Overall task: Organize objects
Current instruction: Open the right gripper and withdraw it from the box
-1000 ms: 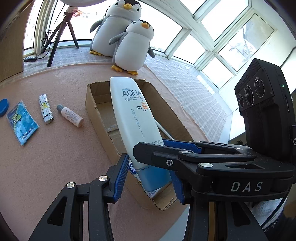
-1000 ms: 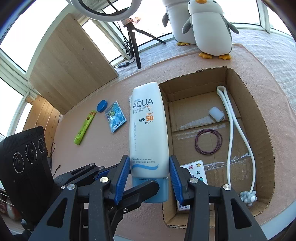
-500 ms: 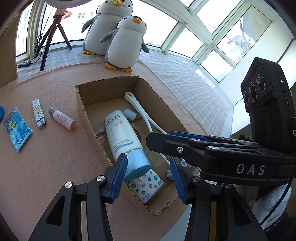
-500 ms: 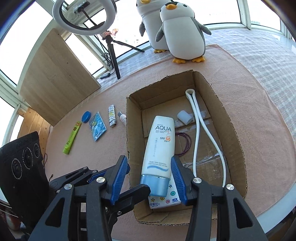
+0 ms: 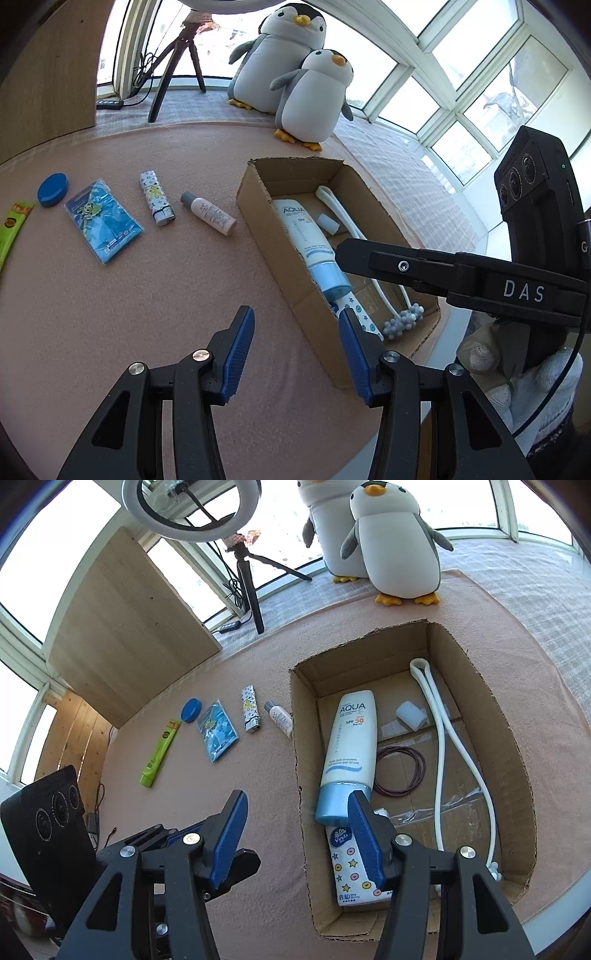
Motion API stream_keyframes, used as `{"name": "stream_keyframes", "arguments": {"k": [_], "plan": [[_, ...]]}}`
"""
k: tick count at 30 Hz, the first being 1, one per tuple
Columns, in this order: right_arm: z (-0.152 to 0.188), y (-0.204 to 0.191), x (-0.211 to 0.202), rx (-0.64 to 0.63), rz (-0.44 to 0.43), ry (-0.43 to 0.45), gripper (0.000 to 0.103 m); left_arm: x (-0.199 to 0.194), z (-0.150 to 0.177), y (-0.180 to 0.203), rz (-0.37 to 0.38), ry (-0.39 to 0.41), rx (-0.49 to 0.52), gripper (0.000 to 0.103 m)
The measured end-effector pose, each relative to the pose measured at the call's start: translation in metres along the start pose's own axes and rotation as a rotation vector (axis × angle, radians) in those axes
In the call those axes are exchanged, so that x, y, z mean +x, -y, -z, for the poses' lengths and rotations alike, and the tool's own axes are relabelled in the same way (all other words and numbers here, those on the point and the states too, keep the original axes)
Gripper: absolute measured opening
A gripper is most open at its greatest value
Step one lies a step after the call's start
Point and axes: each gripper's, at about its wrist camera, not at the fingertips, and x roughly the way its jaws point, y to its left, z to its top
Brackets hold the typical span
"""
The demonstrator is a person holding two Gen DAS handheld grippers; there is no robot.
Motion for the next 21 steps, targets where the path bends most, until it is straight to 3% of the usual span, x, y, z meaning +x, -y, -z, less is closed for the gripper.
{"name": "stream_keyframes", "arguments": {"k": [11,21], "plan": [[-0.024,-0.065,0.049,-0.107,-0.083,-0.059,0.053,-0.048,0.021,-0.084,-0.096,0.055,-0.150,0.051],[-0.080,-0.122,0.128,-0.127,-0.120,-0.154,0.053,-0.105,0.058,-0.166,-0.189,0.110,-0.309,0.051]]}}
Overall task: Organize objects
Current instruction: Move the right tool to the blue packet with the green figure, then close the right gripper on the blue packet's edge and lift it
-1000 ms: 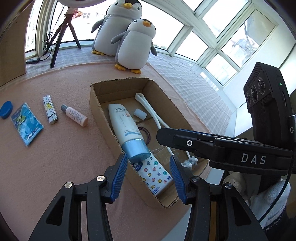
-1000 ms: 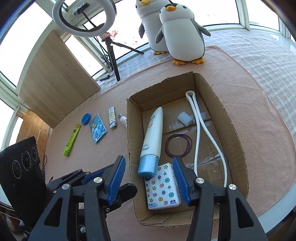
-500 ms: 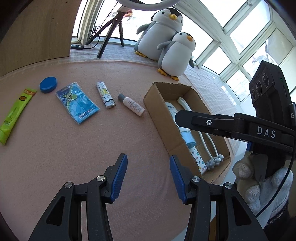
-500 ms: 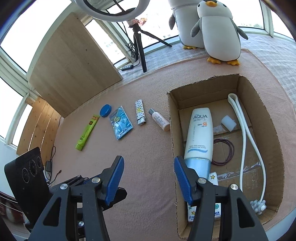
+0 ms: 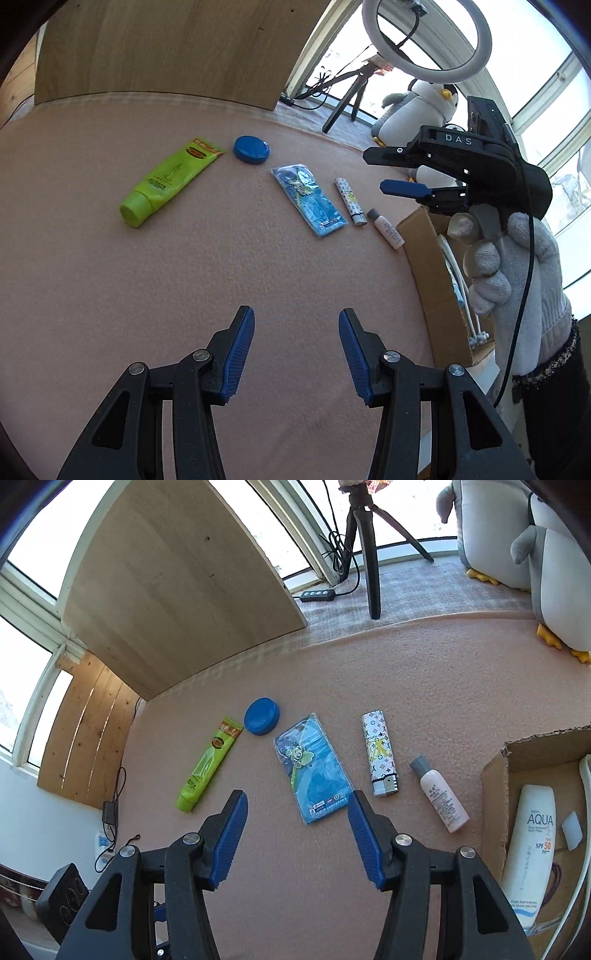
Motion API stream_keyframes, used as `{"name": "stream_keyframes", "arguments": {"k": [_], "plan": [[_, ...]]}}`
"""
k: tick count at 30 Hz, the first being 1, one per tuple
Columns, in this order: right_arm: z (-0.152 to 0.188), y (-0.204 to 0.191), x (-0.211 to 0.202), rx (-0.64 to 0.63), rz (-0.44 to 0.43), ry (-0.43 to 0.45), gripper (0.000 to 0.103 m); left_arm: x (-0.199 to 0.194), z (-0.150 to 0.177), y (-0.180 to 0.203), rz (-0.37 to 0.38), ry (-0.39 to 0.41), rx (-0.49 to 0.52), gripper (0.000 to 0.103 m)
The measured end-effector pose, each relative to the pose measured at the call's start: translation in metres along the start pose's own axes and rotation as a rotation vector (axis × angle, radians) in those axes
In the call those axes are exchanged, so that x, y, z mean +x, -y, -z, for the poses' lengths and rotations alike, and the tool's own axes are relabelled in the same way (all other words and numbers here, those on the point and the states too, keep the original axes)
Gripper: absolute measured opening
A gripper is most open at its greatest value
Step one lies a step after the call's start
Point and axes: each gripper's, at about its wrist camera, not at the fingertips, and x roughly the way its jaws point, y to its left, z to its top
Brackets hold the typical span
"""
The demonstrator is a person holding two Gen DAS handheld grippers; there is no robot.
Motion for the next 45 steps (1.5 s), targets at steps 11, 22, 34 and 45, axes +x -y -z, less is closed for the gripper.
{"name": "stream_keyframes", "arguments": {"k": [11,22,34,45], "plan": [[-0.065,-0.020,0.099,-0.031,0.161,-0.086,0.038,-0.028,0.019,-0.072,-0.076,0.014,-0.123,0.051],[-0.075,-0.018,0.134,-0.057,0.295,-0.124,0.020,-0.019,0.017,-0.071,-0.045,0.006,-0.123,0.051],[-0.014,-0.008,0.103,-0.047,0.196,-0.191,0.020,-0.005,0.012,-0.044,-0.004,-0.007,-0.073,0.051],[0.050,-0.029,0.086,-0.132,0.147,-0.187,0.019,0.014,0.016,-0.018,0.018,-0.051,-0.021,0.051]]}}
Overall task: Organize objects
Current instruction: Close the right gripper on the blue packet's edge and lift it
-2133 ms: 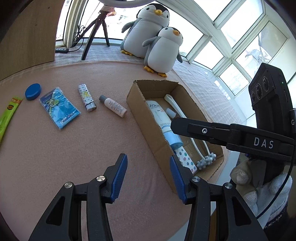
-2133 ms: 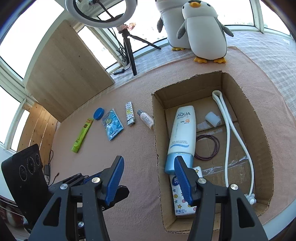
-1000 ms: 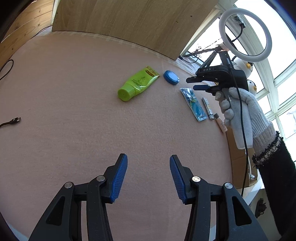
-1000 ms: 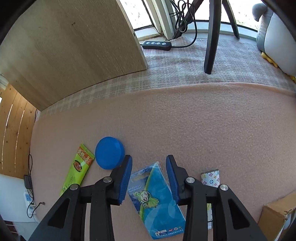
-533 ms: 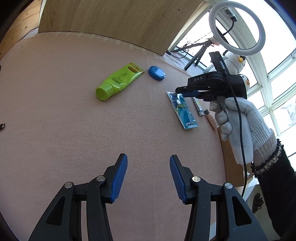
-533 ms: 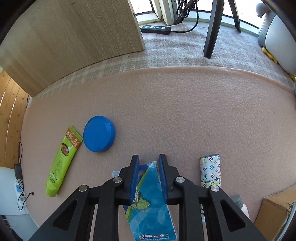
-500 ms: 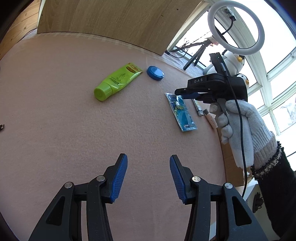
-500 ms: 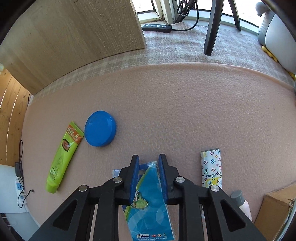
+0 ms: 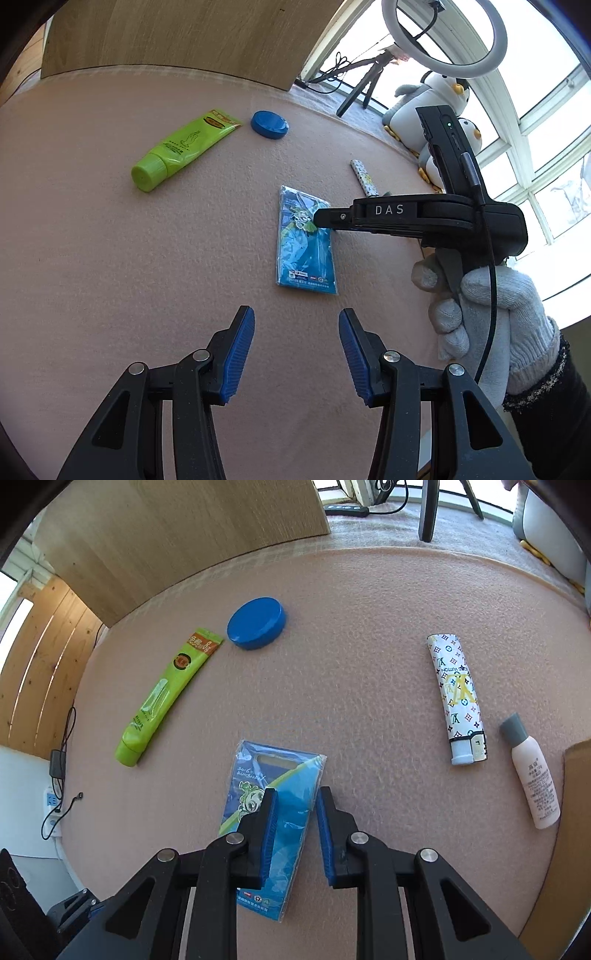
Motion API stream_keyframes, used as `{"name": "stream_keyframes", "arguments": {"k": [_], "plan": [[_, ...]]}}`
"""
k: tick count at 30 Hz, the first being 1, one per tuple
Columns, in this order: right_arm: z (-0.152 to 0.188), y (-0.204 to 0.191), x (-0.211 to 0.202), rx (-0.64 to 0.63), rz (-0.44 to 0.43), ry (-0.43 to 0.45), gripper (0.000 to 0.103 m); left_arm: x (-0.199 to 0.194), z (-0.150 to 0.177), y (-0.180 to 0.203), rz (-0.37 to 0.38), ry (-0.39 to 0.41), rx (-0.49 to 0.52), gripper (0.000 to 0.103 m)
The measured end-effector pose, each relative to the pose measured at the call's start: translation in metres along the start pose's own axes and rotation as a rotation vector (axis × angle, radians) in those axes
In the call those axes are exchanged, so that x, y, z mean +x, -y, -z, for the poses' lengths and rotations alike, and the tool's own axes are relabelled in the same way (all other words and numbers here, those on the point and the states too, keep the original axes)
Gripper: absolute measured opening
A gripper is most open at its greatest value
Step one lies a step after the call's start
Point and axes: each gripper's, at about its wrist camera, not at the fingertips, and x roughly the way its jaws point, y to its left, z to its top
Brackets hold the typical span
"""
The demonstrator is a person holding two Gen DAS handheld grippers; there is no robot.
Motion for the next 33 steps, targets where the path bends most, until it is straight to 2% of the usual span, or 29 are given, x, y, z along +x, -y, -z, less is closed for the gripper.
{"name": "stream_keyframes", "arguments": {"k": [4,7,8,10,11,17,23,26,33], "plan": [[0.014,-0.011,0.000,-0.056,-0.007,-0.013,0.019,0.006,0.000,0.002,-0.004,-0.013,0.015,0.051],[0.017,-0.009,0.001,-0.013,-0.071,-0.015,0.021,0.013,-0.006,0.002,-0.011,-0.019,0.038,0.051],[0.018,-0.006,-0.001,0.019,-0.091,-0.009,0.024,0.017,-0.010,0.002,-0.015,-0.022,0.048,0.051],[0.022,0.003,-0.006,0.079,-0.124,0.009,0.043,0.024,-0.017,0.004,-0.025,-0.023,0.078,0.051],[0.024,0.006,-0.008,0.104,-0.135,0.024,0.046,0.028,-0.021,0.004,-0.029,-0.025,0.091,0.051],[0.033,0.015,-0.011,0.167,-0.197,0.032,0.047,0.059,-0.038,-0.007,-0.019,-0.067,0.066,0.050],[0.036,0.018,-0.009,0.182,-0.213,0.028,0.047,0.070,-0.031,0.002,0.055,-0.091,0.064,0.050],[0.036,0.018,-0.008,0.177,-0.214,0.024,0.047,0.070,-0.028,0.007,0.004,-0.069,0.072,0.051],[0.032,0.006,-0.005,0.101,-0.173,0.012,0.047,0.075,-0.037,0.002,0.010,-0.054,0.050,0.051]]}}
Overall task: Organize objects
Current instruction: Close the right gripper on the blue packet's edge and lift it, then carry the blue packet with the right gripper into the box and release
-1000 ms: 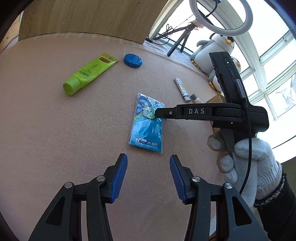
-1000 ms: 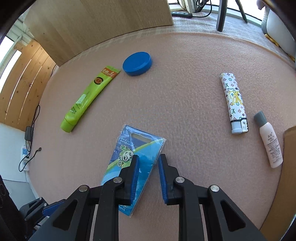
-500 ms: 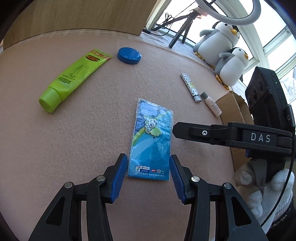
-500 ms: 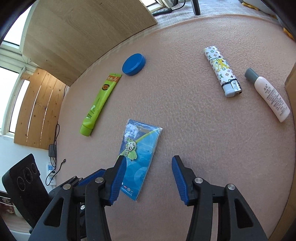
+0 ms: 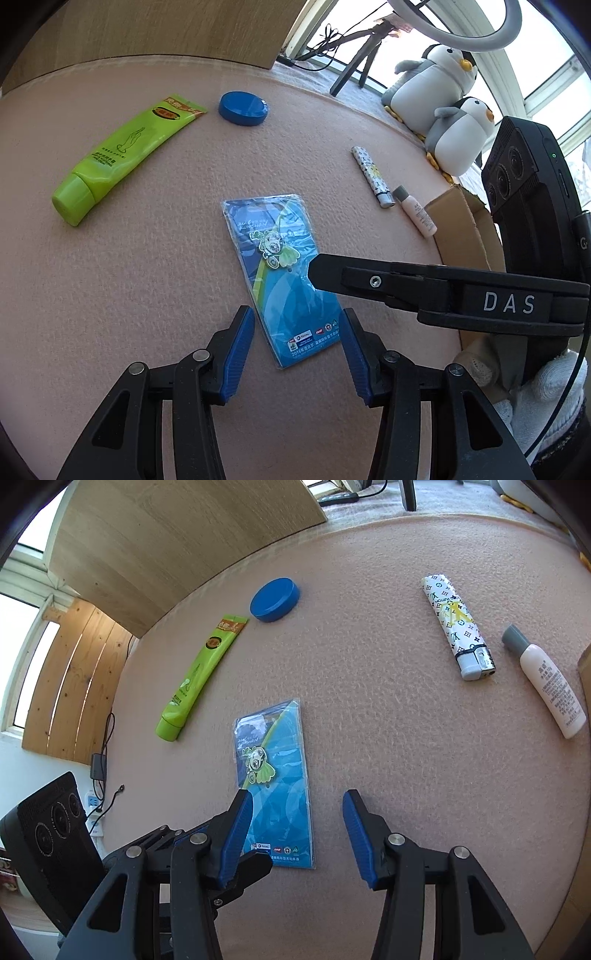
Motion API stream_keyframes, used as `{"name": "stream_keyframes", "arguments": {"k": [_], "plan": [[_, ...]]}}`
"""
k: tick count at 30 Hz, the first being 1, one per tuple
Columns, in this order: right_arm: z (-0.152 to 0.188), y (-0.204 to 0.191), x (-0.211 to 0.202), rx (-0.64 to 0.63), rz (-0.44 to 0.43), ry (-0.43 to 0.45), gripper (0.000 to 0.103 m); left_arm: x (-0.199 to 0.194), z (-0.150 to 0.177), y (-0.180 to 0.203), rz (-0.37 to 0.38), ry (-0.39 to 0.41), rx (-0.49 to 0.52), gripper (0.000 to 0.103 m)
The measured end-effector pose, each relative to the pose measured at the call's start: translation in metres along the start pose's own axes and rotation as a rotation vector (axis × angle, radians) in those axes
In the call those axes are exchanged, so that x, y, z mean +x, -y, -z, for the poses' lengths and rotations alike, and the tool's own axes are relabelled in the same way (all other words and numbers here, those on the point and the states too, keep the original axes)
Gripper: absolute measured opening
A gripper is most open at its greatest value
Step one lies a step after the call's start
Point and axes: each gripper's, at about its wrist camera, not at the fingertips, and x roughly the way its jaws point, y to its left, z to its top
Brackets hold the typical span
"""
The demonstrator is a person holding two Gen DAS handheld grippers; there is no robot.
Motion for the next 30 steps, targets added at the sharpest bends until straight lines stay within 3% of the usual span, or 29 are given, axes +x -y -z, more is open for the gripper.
{"name": "stream_keyframes", "arguments": {"k": [2,4,8,18,30], "plan": [[-0.001,-0.003,0.002,-0.009,0.005,0.003,0.046,0.000,-0.002,-0.002,0.011,0.006,-0.003,0.051],[-0.001,-0.002,0.005,0.000,-0.009,-0.004,0.036,0.000,-0.002,-0.003,0.023,0.009,-0.005,0.050],[-0.001,-0.003,0.009,-0.001,-0.017,-0.012,0.028,0.001,-0.002,-0.002,0.020,0.018,-0.001,0.047],[0.007,-0.002,-0.007,0.004,-0.014,0.032,0.025,-0.014,0.002,0.015,0.052,0.044,0.009,0.044],[0.031,0.023,-0.076,0.063,-0.053,0.165,0.025,-0.030,0.002,0.080,0.135,0.071,0.103,0.044]]}}
